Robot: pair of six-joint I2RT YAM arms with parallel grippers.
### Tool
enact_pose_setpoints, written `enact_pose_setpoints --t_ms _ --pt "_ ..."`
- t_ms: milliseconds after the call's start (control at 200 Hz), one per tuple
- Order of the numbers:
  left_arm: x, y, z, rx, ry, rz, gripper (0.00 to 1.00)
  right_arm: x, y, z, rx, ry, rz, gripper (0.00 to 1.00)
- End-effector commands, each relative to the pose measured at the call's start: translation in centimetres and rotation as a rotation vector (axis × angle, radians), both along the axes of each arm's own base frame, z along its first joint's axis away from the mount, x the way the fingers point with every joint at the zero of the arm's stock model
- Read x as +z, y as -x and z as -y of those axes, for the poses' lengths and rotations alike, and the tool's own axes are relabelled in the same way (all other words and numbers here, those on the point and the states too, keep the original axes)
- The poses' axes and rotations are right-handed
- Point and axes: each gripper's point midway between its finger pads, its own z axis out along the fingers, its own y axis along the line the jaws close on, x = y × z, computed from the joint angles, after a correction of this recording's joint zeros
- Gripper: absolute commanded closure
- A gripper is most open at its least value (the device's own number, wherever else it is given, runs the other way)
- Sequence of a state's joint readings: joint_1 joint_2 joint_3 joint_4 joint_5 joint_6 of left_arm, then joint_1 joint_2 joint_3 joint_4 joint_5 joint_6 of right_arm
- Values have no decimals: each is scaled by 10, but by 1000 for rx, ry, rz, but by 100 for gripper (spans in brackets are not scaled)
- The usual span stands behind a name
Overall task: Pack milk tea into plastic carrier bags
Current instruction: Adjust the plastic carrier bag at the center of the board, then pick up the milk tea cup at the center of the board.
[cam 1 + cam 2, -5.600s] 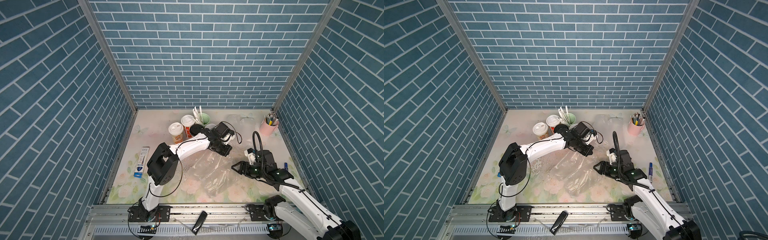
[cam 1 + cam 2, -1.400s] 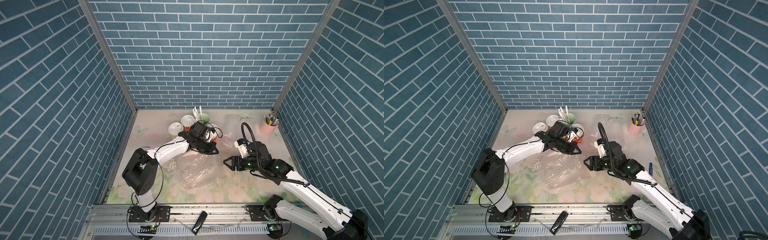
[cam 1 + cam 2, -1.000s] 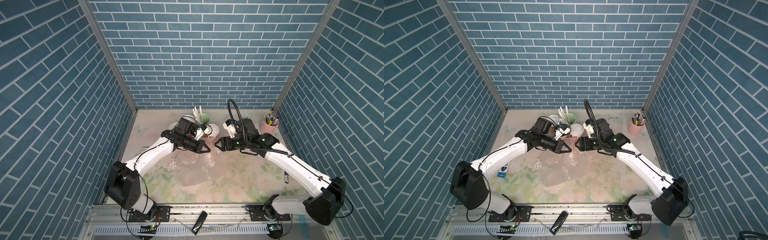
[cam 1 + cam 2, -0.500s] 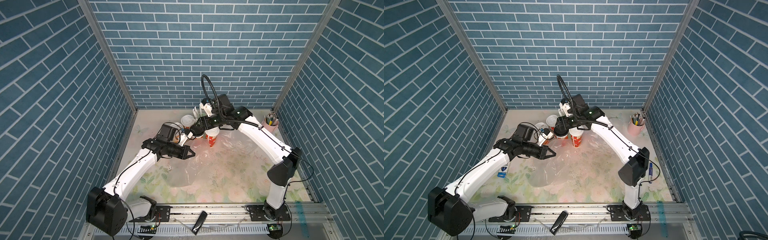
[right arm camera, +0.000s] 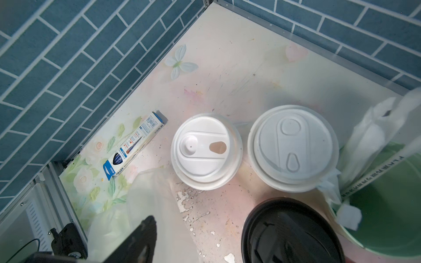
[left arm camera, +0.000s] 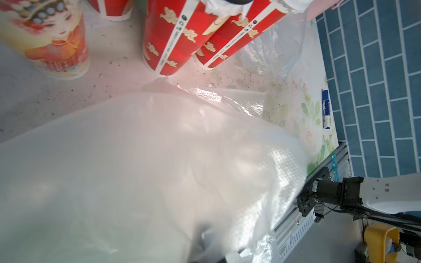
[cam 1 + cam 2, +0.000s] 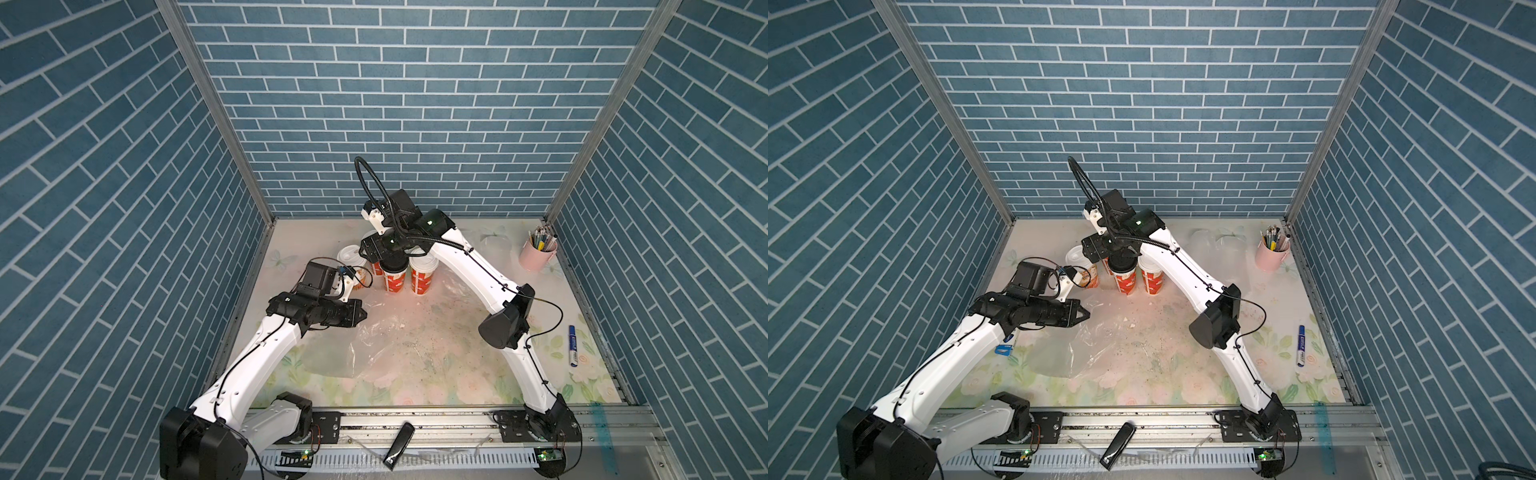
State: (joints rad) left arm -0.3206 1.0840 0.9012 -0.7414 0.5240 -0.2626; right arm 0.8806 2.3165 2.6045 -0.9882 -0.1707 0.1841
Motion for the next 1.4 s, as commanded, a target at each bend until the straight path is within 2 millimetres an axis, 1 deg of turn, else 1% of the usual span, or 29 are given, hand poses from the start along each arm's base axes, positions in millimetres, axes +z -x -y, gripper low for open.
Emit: enact_pose_setpoints --t_ms 0,55,235,460,650,740,835,1015,1186,1396 --pt "-10 6 -17 80 -37 -37 100 3 -3 -18 49 -24 77 15" --pt "-10 8 -19 90 -31 -35 100 2 -4 -25 58 -33 90 13" --pt "-11 13 -25 117 -31 -30 100 -5 -13 -36 63 -47 129 10" --pt "-13 19 -30 135 -23 -21 100 -13 -22 -53 76 -84 161 10" --pt "-6 24 -32 139 -9 20 100 -22 -25 -63 82 -95 169 9" --pt "-1 24 -33 139 -2 43 100 -22 -25 -66 86 -99 175 8" --pt "0 26 -33 141 1 46 100 -22 -23 -69 99 -107 181 8" --pt "1 26 -33 141 3 52 100 -27 -18 -75 120 -97 191 6" --pt "1 26 -32 137 6 53 100 -36 -19 -75 118 -67 198 5" --pt "1 27 -32 137 6 55 100 -42 -21 -73 109 -46 203 4"
